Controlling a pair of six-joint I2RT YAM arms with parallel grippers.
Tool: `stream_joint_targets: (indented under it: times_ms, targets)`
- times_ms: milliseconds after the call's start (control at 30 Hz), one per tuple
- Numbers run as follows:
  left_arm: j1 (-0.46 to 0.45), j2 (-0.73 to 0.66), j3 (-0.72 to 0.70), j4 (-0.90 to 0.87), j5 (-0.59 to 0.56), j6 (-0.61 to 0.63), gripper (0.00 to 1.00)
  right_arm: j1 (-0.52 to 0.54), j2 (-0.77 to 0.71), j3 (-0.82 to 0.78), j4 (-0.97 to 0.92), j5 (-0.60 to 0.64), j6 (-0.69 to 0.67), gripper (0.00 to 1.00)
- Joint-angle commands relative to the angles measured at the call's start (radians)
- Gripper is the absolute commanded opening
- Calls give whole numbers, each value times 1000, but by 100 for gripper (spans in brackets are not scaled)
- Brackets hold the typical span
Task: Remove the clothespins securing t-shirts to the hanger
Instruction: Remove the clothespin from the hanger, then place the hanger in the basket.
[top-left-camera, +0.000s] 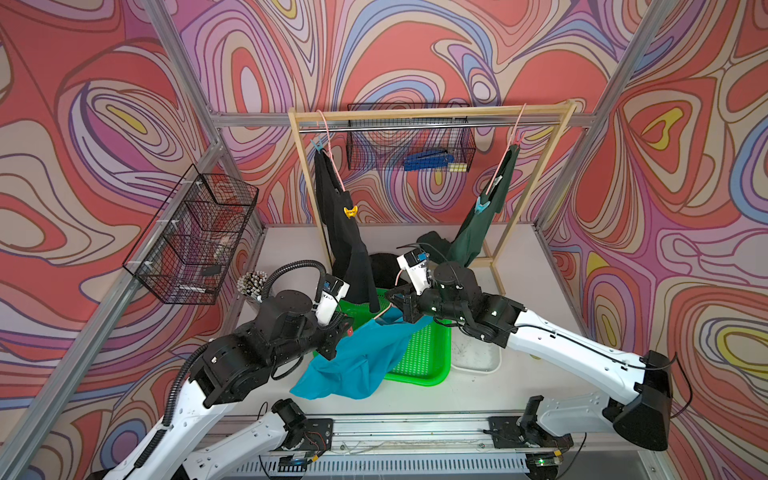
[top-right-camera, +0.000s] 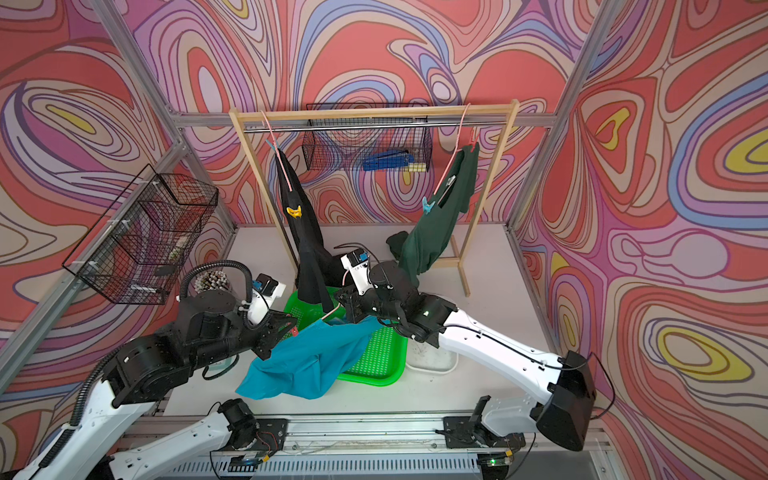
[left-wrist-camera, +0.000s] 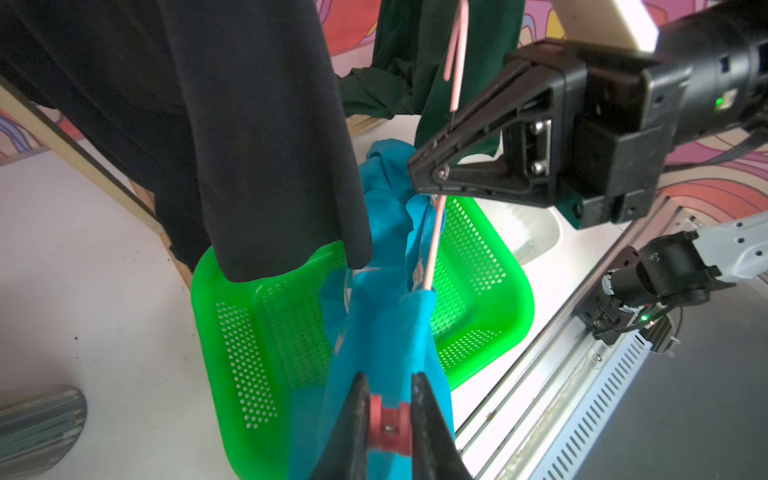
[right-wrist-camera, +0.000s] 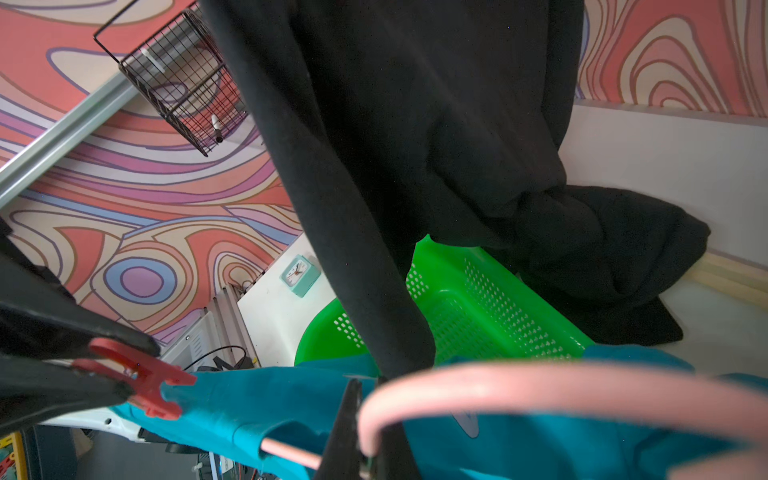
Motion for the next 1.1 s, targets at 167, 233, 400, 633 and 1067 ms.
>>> stream_joint_targets:
  times_ms: [167,233,400,633,1067]
  targets:
    - [-5,-30,70,-9,-100,7,10,28,103,44,71,-35,52,0]
    - [-5,-42,69,-5,-97,7,10,28,134,50,73,-34,60,0]
    - [-5,-66,48,7,-65,18,10,27,209,75,56,-18,80,0]
    - [-5,-71,37,7,-46,19,11,27,280,76,58,-12,95,0]
    - [-5,-49,29,38,-12,10,12,27,282,81,-3,54,112,32]
